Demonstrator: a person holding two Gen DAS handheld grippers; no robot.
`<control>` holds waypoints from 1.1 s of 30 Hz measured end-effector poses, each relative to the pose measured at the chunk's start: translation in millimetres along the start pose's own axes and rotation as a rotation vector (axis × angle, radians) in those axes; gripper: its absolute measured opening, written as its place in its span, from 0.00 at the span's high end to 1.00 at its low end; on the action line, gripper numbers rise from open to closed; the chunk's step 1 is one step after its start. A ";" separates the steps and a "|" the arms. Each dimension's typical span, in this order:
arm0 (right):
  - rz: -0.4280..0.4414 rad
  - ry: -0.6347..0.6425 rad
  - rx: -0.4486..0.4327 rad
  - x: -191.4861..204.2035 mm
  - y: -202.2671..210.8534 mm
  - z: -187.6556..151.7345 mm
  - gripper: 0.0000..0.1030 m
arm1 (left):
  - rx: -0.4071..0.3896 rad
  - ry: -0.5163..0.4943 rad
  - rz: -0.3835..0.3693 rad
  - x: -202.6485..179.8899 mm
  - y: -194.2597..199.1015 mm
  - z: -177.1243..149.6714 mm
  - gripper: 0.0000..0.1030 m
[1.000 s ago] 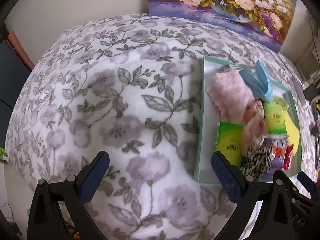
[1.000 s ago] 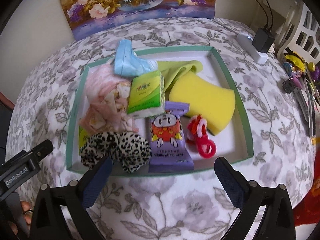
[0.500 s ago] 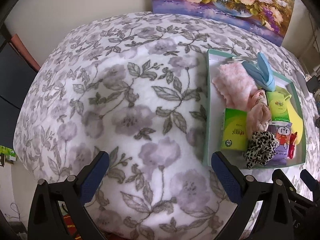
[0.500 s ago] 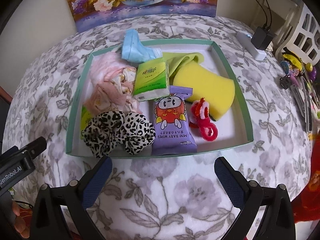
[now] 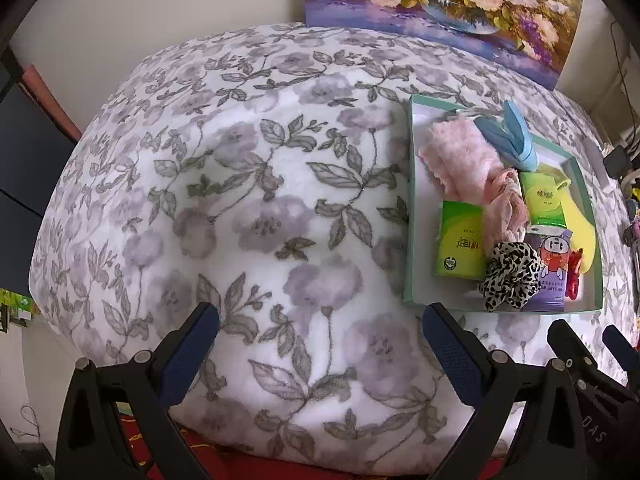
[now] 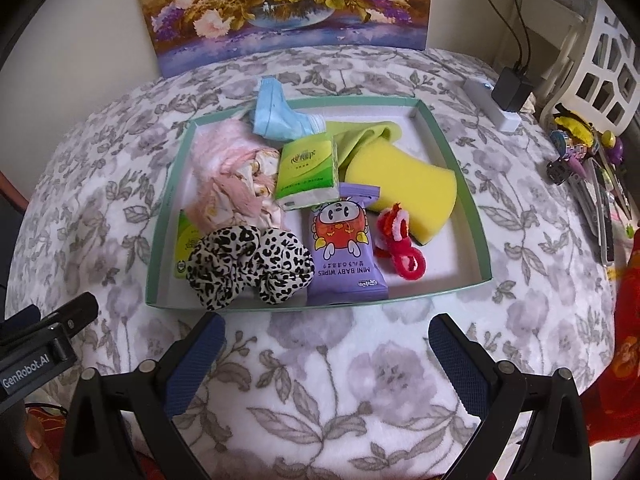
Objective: Organize soft objects
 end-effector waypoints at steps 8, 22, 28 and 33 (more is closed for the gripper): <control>0.012 -0.033 -0.025 -4.2 8.3 2.8 0.00 | -0.009 0.025 0.014 12.2 7.6 -1.5 0.01; 0.028 -0.037 -0.028 -2.7 8.4 3.2 0.00 | -0.034 0.027 0.061 20.8 12.1 1.6 0.01; 0.037 -0.027 -0.031 0.3 8.3 3.9 0.00 | -0.050 0.019 0.068 20.4 14.4 3.7 0.01; 0.035 -0.017 -0.033 0.1 7.9 5.2 0.00 | -0.046 0.012 0.086 22.3 13.4 3.7 0.01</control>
Point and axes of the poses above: each gripper's, at about its wrist camera, not at the fingertips, and y roughly against the way its jaws point, x to its left, z to its top, the point moved 10 cm from there along -y, roughly the way its jaws point, and after that the axes turned 10 degrees about -x, right-handed, at the moved point
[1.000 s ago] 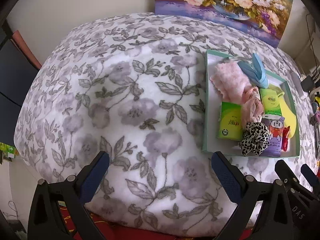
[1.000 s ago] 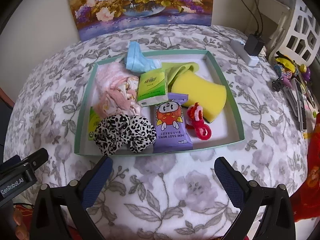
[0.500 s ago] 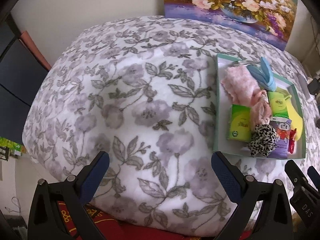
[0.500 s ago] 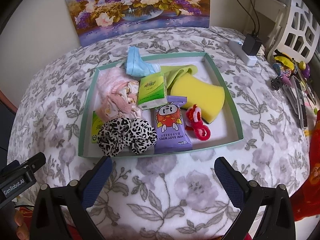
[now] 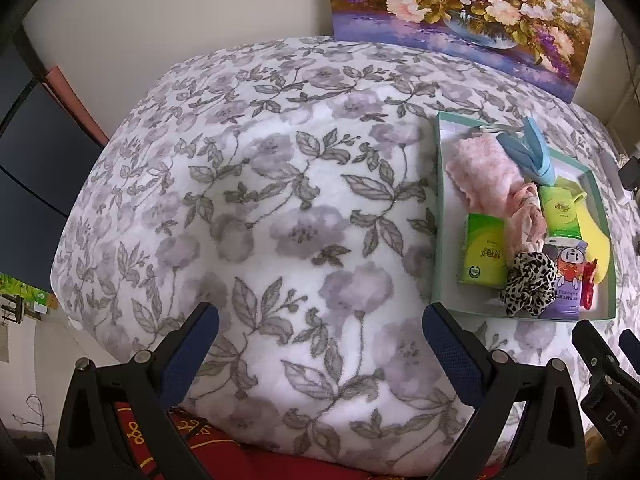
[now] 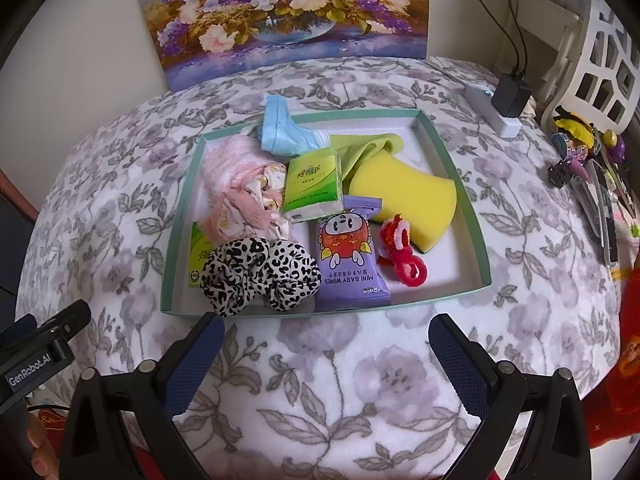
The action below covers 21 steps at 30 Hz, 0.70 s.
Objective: Organize soft objects
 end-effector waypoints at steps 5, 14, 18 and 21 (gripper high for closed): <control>-0.002 0.002 0.001 -1.2 -0.8 0.6 0.00 | 0.003 -0.003 0.001 0.7 -0.8 -0.4 0.01; -0.003 0.005 0.004 -1.3 -1.4 0.3 0.00 | 0.021 -0.001 0.015 2.7 -4.4 -2.8 0.01; -0.003 0.005 0.004 -1.3 -1.5 0.3 0.00 | 0.020 -0.003 0.017 2.7 -4.6 -2.9 0.01; -0.004 0.005 0.004 -1.2 -1.6 0.3 0.00 | 0.019 -0.005 0.016 2.2 -5.1 -2.6 0.01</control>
Point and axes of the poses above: each gripper's, at about its wrist camera, not at the fingertips, and y roughly against the way its jaws point, x to its left, z to its top, the point moved 10 cm from there along -y, roughly the way its jaws point, and after that the axes turned 10 degrees about -x, right-handed, at the moved point
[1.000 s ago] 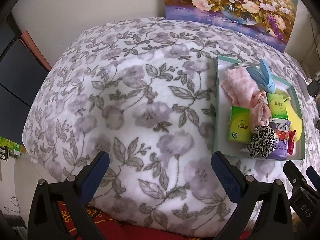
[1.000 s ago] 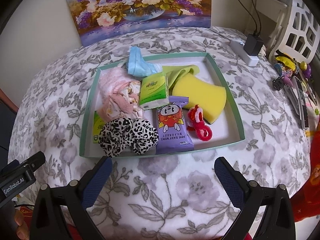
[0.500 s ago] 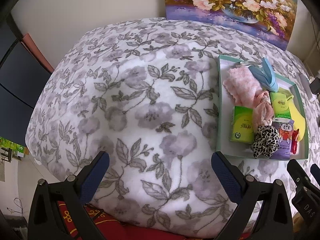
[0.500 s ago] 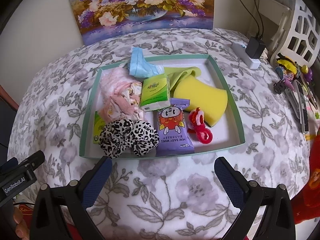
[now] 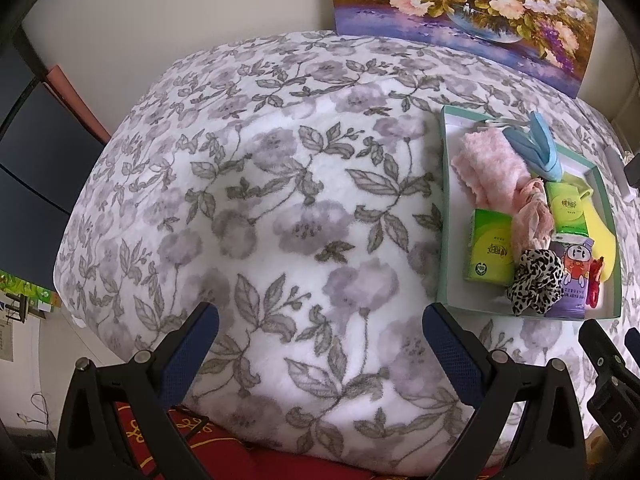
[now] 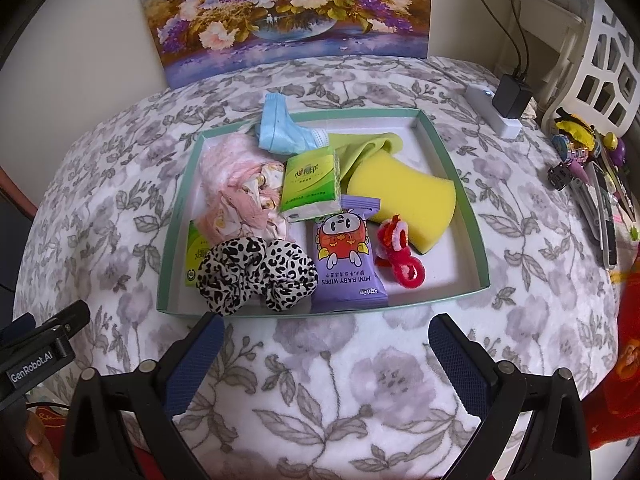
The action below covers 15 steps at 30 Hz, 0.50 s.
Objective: Organize soft objects
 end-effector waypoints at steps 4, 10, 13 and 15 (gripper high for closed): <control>-0.001 0.001 0.000 0.2 -0.2 0.1 0.00 | 0.006 0.001 -0.003 -0.5 -0.5 -0.5 0.01; -0.002 0.002 0.000 0.4 -0.5 -0.2 0.00 | 0.008 -0.001 -0.019 -2.0 -0.6 -1.0 0.01; -0.002 0.005 0.002 0.1 -1.5 -0.8 0.00 | 0.003 -0.004 -0.023 -3.5 1.0 -0.5 0.01; -0.001 0.006 0.002 0.5 -1.6 -0.4 0.00 | -0.007 -0.007 -0.023 -3.9 2.8 0.7 0.01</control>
Point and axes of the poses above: each gripper's, at about its wrist camera, not at the fingertips, and y roughly against the way its jaws point, x to its left, z to its top, the point moved 10 cm from there along -y, roughly the way its jaws point, and after that the axes turned 10 degrees about -x, right-handed, at the moved point
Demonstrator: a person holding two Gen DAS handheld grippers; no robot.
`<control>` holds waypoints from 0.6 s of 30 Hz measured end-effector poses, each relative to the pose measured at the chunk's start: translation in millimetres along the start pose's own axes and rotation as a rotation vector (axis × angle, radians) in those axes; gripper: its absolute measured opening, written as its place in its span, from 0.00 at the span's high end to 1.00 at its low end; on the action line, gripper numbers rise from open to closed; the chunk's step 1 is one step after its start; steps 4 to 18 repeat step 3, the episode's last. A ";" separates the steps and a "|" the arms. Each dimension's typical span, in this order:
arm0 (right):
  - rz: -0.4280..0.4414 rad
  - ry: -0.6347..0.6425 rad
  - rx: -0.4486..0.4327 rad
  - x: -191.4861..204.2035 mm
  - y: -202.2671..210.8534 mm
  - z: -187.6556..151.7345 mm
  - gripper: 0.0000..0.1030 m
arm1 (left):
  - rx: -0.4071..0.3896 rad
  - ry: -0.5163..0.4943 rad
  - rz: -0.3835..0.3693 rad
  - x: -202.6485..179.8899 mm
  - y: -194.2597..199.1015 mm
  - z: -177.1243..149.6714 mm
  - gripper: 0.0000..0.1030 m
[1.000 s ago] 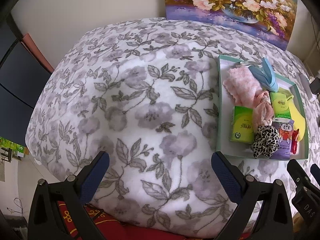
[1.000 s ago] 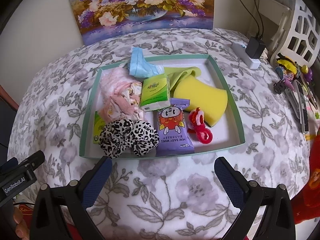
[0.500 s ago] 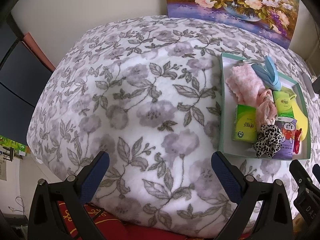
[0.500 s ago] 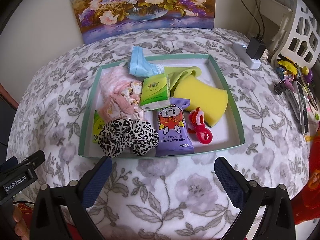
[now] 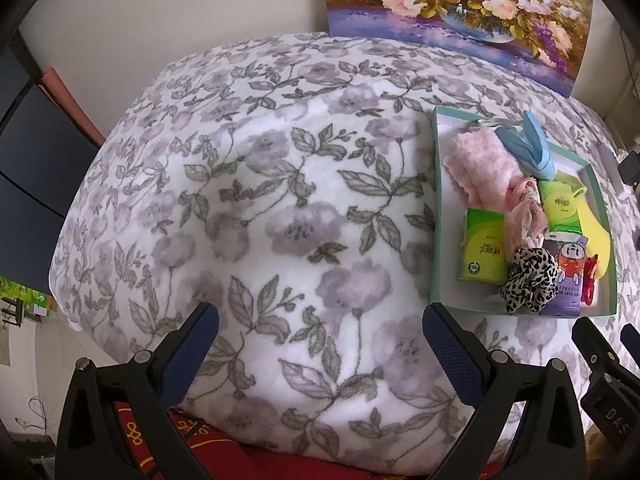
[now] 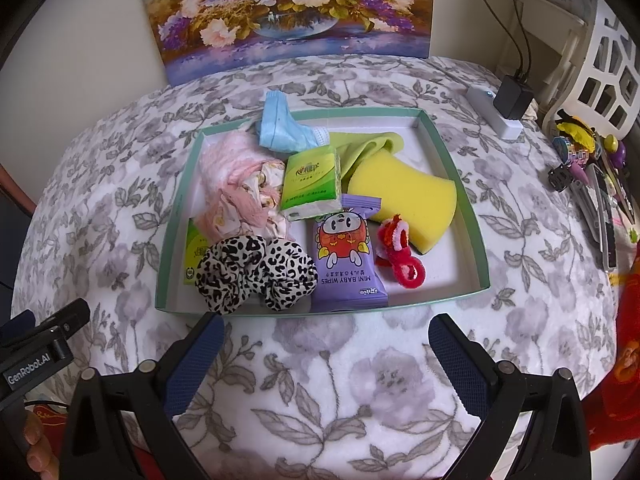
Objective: Organize soft objects
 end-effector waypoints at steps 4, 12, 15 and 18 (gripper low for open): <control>0.000 0.000 0.000 0.1 0.0 0.0 0.00 | -0.002 -0.009 -0.007 -1.6 0.1 0.3 0.01; 0.000 0.000 0.000 0.1 0.0 0.0 0.00 | -0.002 -0.009 -0.007 -1.6 0.1 0.3 0.01; 0.000 0.000 0.000 0.1 0.0 0.0 0.00 | -0.002 -0.009 -0.007 -1.6 0.1 0.3 0.01; 0.000 0.000 0.000 0.1 0.0 0.0 0.00 | -0.002 -0.009 -0.007 -1.6 0.1 0.3 0.01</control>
Point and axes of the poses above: each gripper's, at about its wrist camera, not at the fingertips, and y roughly against the way its jaws point, x to its left, z to its top, the point moved 10 cm from there along -y, roughly the way its jaws point, and after that the axes turned 10 degrees about -x, right-handed, at the moved point
